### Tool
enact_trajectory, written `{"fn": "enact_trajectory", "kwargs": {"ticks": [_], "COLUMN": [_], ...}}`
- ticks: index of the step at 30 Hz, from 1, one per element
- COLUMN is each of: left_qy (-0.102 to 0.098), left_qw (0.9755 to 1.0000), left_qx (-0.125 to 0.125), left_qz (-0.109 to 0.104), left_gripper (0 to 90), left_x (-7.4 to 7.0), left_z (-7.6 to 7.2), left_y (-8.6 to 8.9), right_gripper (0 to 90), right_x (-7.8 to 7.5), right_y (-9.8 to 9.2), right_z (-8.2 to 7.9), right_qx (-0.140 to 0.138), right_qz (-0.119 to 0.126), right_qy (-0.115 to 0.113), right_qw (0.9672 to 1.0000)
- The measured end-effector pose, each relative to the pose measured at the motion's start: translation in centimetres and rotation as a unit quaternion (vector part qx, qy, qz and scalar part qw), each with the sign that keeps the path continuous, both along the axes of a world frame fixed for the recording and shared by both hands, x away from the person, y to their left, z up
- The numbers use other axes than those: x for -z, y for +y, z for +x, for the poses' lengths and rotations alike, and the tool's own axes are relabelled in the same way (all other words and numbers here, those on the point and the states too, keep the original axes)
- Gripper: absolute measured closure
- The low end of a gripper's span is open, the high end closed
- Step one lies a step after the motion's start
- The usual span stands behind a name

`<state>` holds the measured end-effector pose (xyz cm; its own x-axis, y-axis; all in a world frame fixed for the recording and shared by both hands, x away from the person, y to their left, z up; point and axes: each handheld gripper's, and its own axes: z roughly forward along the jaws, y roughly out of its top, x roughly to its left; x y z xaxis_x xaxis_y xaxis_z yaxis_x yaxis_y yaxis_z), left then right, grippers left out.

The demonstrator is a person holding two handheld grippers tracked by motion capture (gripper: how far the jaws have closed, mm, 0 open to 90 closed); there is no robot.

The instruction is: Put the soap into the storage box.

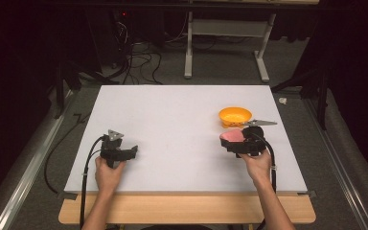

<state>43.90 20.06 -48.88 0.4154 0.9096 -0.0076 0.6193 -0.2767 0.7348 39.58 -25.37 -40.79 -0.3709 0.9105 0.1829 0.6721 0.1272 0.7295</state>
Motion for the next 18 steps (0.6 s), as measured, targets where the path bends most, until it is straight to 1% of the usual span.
{"fn": "enact_trajectory", "kwargs": {"ticks": [10,11,13,18], "left_qy": [0.000,0.000,0.000,0.000], "left_qw": [1.0000,1.0000,1.0000,1.0000], "left_qx": [0.000,0.000,0.000,0.000], "left_qz": [0.000,0.000,0.000,0.000], "left_gripper": [17.8,17.8,17.8,17.8], "left_x": [0.0,0.0,0.0,0.0], "left_z": [0.0,0.0,0.0,0.0], "left_y": [0.0,0.0,0.0,0.0], "right_gripper": [13.6,13.6,13.6,13.6], "right_x": [-1.0,-1.3,-1.4,-2.0], "right_y": [-0.5,-0.6,-0.6,-0.9], "right_z": [0.6,0.9,1.0,2.0], "right_qx": [0.014,0.017,0.019,0.029], "right_qz": [-0.005,-0.008,-0.009,-0.014], "right_qy": [-0.003,-0.002,-0.001,0.005], "right_qw": [0.9999,0.9998,0.9998,0.9995]}}
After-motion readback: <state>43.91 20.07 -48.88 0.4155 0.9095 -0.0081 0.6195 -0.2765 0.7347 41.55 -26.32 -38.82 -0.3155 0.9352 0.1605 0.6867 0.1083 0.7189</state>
